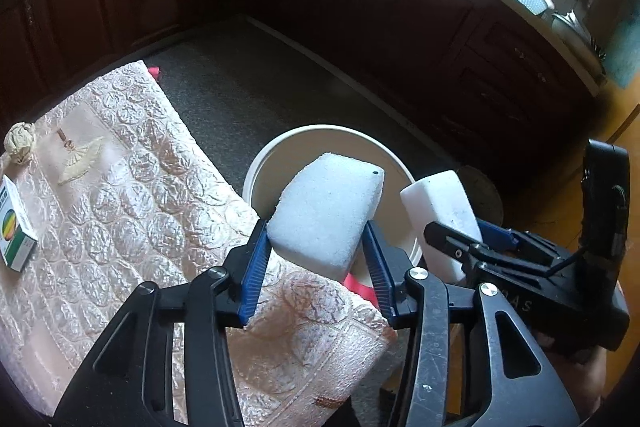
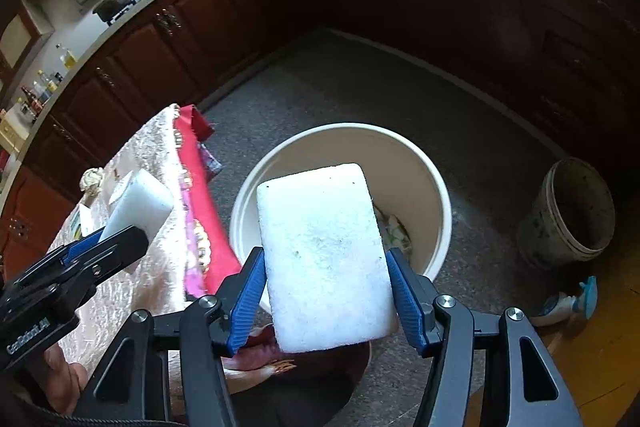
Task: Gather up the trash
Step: 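Carry both foam blocks over the white bucket, then open both tools above the white bucket to drop the foam blocks, then move both open tools back over the table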
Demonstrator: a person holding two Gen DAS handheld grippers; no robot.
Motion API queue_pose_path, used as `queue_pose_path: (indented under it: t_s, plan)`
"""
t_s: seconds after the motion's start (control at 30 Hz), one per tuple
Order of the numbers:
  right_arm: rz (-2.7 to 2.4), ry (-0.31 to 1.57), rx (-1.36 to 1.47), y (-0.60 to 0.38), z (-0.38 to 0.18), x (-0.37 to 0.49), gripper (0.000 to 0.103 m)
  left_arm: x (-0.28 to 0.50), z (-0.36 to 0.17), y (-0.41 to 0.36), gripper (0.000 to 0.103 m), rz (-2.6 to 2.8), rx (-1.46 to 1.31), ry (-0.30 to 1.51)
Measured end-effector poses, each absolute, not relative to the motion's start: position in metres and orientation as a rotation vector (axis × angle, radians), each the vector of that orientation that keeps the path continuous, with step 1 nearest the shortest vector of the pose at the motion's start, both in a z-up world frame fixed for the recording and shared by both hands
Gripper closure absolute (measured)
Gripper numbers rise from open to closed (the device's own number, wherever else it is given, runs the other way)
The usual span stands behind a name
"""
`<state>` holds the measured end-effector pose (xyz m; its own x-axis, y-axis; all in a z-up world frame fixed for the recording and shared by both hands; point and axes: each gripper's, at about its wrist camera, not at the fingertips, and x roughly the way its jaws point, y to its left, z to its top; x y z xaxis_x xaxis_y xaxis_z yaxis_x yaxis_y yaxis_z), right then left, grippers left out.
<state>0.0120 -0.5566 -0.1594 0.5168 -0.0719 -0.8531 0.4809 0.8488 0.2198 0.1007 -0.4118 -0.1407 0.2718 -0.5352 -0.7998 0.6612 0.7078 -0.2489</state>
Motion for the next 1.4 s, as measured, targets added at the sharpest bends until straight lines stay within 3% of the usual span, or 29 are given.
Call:
queue_pose_path:
  t_s: [0.2, 0.83, 1.4]
  plan:
    - [-0.363, 0.971, 0.495, -0.562, -0.163, 0.011, 0.036, 0.102, -0.14, -0.408, 0.046, -0.825, 0.108, 1.022]
    - [-0.325, 0.983, 0.467, -0.536, -0.158, 0.014, 0.036, 0.093, -0.121, -0.367, 0.046, -0.752, 0.111, 0.967]
    - [-0.205, 0.971, 0.373, -0.466, -0.142, 0.049, 0.033, 0.132, -0.119, -0.266, 0.046, -0.505, 0.04, 0.954]
